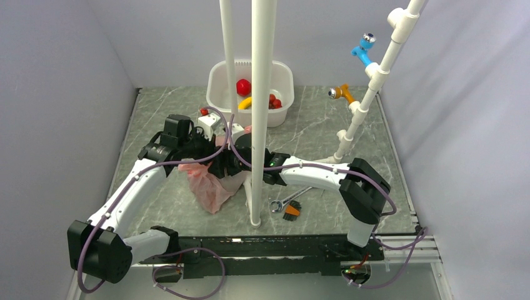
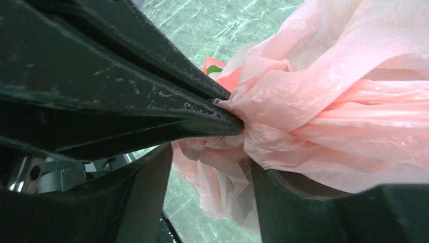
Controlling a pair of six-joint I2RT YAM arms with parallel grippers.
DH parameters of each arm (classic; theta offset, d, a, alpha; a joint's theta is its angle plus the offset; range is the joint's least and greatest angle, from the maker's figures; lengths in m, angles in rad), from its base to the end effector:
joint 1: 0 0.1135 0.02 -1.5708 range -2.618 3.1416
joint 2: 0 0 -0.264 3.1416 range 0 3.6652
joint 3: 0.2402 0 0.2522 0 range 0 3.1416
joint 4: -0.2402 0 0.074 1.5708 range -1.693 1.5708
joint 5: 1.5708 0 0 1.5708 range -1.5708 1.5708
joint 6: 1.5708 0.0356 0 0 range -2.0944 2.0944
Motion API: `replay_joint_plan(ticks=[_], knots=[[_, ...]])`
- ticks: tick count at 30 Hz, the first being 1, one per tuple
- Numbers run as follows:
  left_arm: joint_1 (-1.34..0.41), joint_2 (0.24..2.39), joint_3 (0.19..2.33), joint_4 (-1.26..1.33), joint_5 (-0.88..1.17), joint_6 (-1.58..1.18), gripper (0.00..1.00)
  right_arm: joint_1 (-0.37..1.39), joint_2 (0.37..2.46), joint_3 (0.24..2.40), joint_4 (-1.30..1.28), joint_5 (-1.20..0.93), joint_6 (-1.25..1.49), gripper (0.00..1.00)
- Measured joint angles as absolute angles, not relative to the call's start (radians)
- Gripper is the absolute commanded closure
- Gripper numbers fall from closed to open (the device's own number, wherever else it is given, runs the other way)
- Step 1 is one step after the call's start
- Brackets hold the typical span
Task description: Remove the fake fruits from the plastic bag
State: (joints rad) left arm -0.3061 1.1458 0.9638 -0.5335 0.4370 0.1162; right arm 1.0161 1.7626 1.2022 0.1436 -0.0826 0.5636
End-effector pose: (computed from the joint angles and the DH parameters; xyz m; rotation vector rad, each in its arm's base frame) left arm 0.2273 -0.0876 0.2990 0.6985 2.1654 -0.5982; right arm 0.2133 0.3499 0.2490 -0.5410 2.0916 1.0612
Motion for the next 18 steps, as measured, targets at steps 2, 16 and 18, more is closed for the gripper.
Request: replay_joint_plan(ticks=[2, 16, 18], knots=[[-0.305, 1.145, 0.964, -0.533, 0.439, 0.116, 1.0, 1.016, 1.773, 1.206, 0.146, -0.078, 0.574, 0.67], [-0.318, 1.087, 0.946, -0.521, 0.237, 0.064, 1.0, 1.016, 1.775, 1.182, 0.204, -0.083, 0.587, 1.0], [-0.321, 1.083, 0.942, -0.521, 0.204, 0.054, 1.0, 1.016, 1.765, 1.163, 0.217, -0.083, 0.585, 1.0]])
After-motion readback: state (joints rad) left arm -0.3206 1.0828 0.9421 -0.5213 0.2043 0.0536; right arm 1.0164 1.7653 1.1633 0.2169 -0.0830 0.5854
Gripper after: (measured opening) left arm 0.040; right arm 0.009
